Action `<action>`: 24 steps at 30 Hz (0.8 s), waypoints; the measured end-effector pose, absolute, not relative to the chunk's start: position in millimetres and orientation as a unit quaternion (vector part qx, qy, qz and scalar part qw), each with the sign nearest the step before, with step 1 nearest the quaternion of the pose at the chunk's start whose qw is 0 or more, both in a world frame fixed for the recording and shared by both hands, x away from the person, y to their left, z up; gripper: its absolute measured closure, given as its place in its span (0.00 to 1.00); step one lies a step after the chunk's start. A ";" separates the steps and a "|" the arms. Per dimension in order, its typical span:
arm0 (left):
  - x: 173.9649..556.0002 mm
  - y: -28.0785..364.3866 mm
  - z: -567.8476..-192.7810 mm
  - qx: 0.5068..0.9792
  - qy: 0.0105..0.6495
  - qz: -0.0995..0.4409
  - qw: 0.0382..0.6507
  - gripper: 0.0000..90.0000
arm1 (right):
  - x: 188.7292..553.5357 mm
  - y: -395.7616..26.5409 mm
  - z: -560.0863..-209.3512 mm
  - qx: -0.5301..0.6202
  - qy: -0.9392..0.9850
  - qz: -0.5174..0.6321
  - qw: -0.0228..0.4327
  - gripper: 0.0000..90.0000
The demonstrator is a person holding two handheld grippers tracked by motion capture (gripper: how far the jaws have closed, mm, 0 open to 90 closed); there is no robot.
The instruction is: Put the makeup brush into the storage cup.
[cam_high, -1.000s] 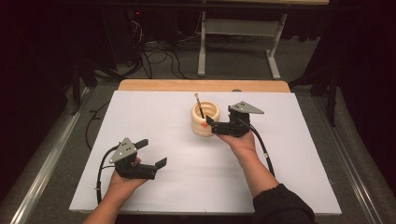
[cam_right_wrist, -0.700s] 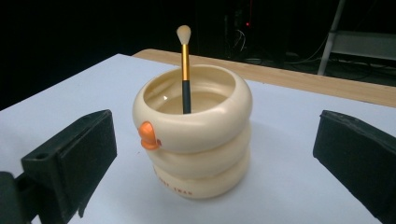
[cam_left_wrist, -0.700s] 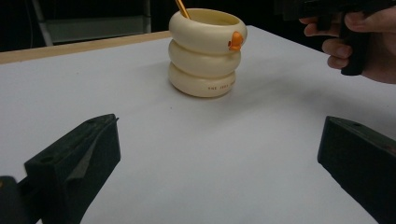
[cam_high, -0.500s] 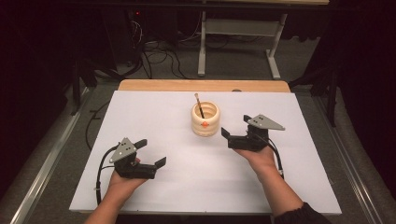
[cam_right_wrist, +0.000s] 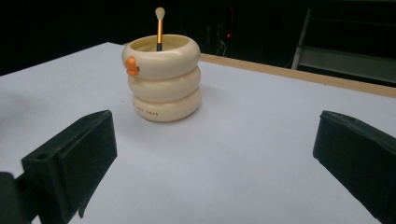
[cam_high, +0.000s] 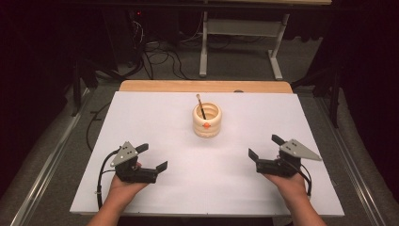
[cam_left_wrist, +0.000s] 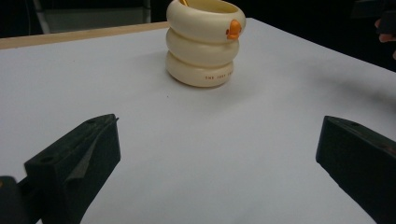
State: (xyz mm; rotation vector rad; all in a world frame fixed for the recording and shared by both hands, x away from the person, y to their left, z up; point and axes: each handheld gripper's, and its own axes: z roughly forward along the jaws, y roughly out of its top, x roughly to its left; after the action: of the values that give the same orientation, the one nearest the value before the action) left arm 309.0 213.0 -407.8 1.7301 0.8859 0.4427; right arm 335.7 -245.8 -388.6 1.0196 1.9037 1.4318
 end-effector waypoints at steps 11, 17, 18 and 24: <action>304.1 206.5 -410.4 0.734 0.371 0.188 0.538 0.01 | 323.0 -264.9 -393.5 0.391 0.695 0.537 0.274 0.01; 305.6 209.8 -410.6 0.731 0.372 0.188 0.540 0.01 | 326.4 -264.1 -396.3 0.395 0.695 0.533 0.277 0.01; 305.8 210.0 -410.6 0.732 0.371 0.187 0.540 0.01 | 327.0 -263.7 -397.0 0.394 0.696 0.532 0.278 0.01; 305.4 208.3 -409.2 0.734 0.365 0.191 0.540 0.01 | 327.0 -264.0 -398.0 0.394 0.696 0.530 0.280 0.01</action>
State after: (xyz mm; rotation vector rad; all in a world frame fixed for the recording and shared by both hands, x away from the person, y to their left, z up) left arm 305.4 208.3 -409.2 1.7449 0.8682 0.4536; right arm 327.0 -264.0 -398.0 1.0574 1.8672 1.4208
